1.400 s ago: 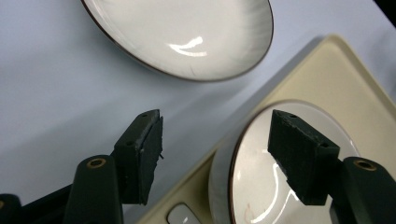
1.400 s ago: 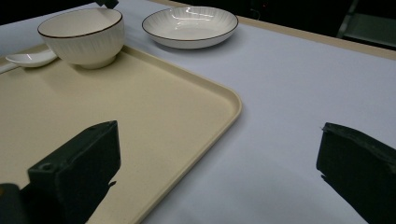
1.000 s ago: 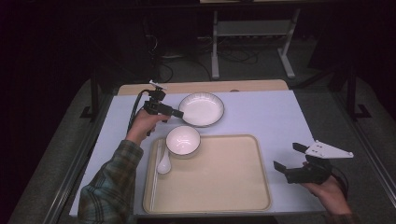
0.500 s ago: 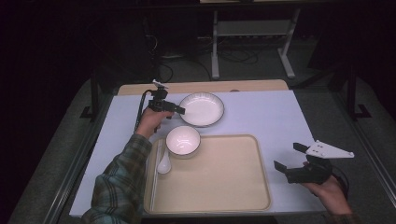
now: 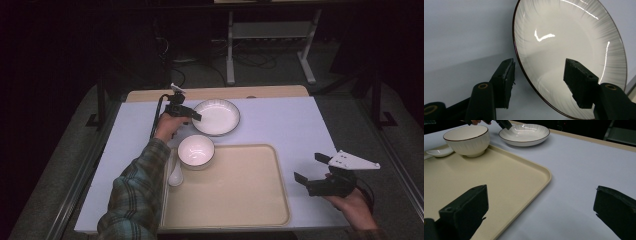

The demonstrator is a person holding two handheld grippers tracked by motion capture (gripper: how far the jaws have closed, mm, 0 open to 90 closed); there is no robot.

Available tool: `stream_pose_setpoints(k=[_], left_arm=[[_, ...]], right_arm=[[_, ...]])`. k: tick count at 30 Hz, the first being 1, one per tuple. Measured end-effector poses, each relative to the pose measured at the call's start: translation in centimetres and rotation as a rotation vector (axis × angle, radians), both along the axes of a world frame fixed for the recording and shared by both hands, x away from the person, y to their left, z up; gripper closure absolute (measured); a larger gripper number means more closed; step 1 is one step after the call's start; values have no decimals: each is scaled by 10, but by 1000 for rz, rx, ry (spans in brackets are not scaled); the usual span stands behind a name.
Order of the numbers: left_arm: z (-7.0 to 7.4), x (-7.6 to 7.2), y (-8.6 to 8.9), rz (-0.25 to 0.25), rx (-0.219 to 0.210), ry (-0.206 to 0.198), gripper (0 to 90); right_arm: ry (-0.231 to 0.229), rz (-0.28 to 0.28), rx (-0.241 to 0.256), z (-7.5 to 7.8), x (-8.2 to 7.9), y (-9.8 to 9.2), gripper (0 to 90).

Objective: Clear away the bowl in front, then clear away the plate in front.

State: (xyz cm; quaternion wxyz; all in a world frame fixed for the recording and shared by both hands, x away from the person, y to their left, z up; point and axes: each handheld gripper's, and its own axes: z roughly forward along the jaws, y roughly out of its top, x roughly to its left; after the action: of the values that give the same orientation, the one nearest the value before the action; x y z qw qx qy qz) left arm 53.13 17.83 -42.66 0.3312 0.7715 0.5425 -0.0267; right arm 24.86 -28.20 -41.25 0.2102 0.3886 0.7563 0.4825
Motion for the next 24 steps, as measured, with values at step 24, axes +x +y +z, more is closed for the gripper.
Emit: stream_pose_setpoints(k=[24], left_arm=[[-15,9,12,61,-102,142,760]], right_arm=[[2,1,0,0,0,0,0]])
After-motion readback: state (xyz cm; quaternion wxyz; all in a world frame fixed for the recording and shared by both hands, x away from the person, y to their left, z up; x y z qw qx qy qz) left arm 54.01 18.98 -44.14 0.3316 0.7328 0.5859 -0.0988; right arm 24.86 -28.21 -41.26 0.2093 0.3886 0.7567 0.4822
